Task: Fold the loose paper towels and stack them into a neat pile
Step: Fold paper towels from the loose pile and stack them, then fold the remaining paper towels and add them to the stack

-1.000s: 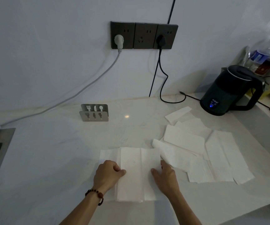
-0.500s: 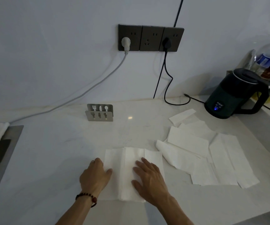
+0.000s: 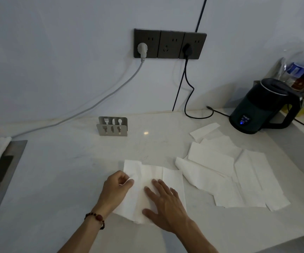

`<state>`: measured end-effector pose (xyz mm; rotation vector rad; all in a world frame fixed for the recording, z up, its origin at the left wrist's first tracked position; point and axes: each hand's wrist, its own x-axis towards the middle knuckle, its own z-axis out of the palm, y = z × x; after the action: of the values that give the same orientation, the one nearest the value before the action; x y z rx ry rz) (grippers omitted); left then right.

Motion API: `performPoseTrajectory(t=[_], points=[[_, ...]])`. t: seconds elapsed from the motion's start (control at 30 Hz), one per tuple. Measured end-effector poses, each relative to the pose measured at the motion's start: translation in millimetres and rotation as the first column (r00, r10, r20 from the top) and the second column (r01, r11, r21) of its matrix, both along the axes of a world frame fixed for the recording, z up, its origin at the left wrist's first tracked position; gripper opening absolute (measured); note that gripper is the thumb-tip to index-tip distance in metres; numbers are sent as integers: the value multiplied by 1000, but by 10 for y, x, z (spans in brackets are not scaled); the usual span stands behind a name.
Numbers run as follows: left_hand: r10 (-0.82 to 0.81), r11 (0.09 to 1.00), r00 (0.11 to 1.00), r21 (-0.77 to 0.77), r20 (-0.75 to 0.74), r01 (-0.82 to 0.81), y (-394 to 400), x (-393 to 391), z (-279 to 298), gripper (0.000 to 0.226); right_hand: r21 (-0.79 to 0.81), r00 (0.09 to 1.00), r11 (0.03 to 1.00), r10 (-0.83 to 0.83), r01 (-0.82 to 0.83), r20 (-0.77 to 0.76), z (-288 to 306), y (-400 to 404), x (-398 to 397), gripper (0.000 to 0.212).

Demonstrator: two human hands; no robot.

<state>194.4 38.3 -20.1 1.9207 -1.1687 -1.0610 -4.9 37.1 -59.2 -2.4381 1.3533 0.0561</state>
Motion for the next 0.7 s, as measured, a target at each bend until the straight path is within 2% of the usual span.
performPoseTrajectory(t=[0.13,0.17,0.2,0.27,0.33,0.37,0.43,0.5,0.53,0.6,0.67,0.7], points=[[-88,996,945,-24,-316,85,-38,-158,198,15,21,1000,1000,1,-1,11,-57,-3,8,71],[-97,995,935,-43,-340,87,-46,-187,209,14,-1,999,1000,4,-4,34,-59,-11,4,71],[-102,994,948,-70,-302,85,-52,-205,193,12,-26,998,1000,10,-8,59,-51,-18,-1,70],[-125,986,991,-115,-42,120,-41,-198,92,10,-68,995,997,28,-22,91,-43,-44,-24,71],[-206,959,940,-137,271,249,-13,-176,-8,17,-83,994,996,26,-17,108,-63,-61,-47,73],[-261,937,892,-125,369,325,4,-171,-70,24,-88,994,996,22,-12,110,-87,-63,-60,77],[-390,885,794,-50,466,464,45,-171,-149,38,-85,995,996,1,7,97,-150,-66,-105,87],[-509,801,646,39,568,597,72,-155,-232,47,-69,995,997,-28,34,91,-164,-47,-154,92],[-533,756,567,52,628,653,73,-146,-285,52,-82,995,996,-36,44,97,-159,-28,-175,87],[-551,690,450,79,702,720,62,-145,-338,58,-161,990,984,-53,73,128,-145,-1,-210,59],[-648,632,386,181,657,754,45,-171,-320,64,-223,970,956,-146,189,194,-153,3,-227,31],[-697,607,356,247,622,755,32,-185,-301,70,-214,951,944,-200,251,234,-142,-2,-224,28]])
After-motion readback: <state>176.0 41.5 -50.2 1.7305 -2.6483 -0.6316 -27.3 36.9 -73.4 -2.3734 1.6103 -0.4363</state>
